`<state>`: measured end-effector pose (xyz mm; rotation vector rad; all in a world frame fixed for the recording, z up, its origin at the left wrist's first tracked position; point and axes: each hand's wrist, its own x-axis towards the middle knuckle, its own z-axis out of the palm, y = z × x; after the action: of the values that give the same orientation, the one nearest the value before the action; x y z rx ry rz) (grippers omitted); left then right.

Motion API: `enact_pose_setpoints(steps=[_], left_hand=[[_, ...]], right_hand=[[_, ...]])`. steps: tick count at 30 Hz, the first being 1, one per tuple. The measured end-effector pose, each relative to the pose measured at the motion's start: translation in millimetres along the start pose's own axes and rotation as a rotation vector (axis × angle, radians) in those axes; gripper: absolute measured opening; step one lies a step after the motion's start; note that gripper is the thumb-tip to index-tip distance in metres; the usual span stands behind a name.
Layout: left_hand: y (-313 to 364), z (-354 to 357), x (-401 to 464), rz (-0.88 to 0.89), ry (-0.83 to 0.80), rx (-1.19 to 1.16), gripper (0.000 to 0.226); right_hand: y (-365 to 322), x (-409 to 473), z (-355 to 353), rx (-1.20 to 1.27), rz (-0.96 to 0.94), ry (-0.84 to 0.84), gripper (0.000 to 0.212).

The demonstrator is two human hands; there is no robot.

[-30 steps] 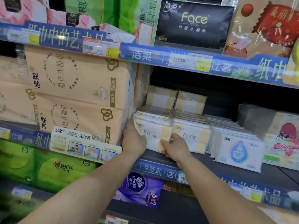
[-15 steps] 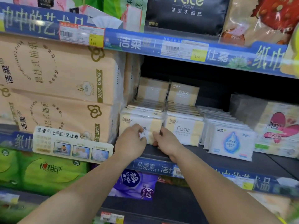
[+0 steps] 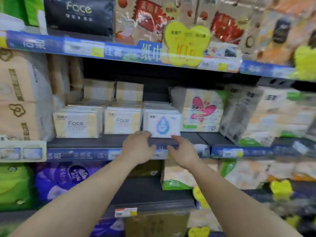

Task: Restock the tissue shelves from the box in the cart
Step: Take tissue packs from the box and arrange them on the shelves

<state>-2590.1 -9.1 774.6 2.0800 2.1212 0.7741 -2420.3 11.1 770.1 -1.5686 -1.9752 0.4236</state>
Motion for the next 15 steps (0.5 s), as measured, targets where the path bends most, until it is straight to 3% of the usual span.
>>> enact_pose_setpoints(steps=[3, 7, 12, 15], left_hand=[[102.4, 50.9, -21.4, 0.153, -0.145, 0.043, 0.055], [244.9, 117.3, -57.7, 0.361, -0.259, 0.083, 0.061], [401.1, 184.9, -108.9, 0.614, -0.356, 0.019, 0.067], [474.4, 217.4, -134.2, 0.729, -0.395, -0.026, 0.056]], right_hand=[[93.2, -49.9, -63.6, -0.318, 0.074, 0.027, 0.061], [204.5, -128.4, -155.0, -0.520, 0.245, 0.141, 0.062], [308.5, -223.2, -244.6, -0.600, 0.470, 0.292, 0.057], [357.9, -270.8, -281.4, -0.614, 0.610, 0.356, 0.054]])
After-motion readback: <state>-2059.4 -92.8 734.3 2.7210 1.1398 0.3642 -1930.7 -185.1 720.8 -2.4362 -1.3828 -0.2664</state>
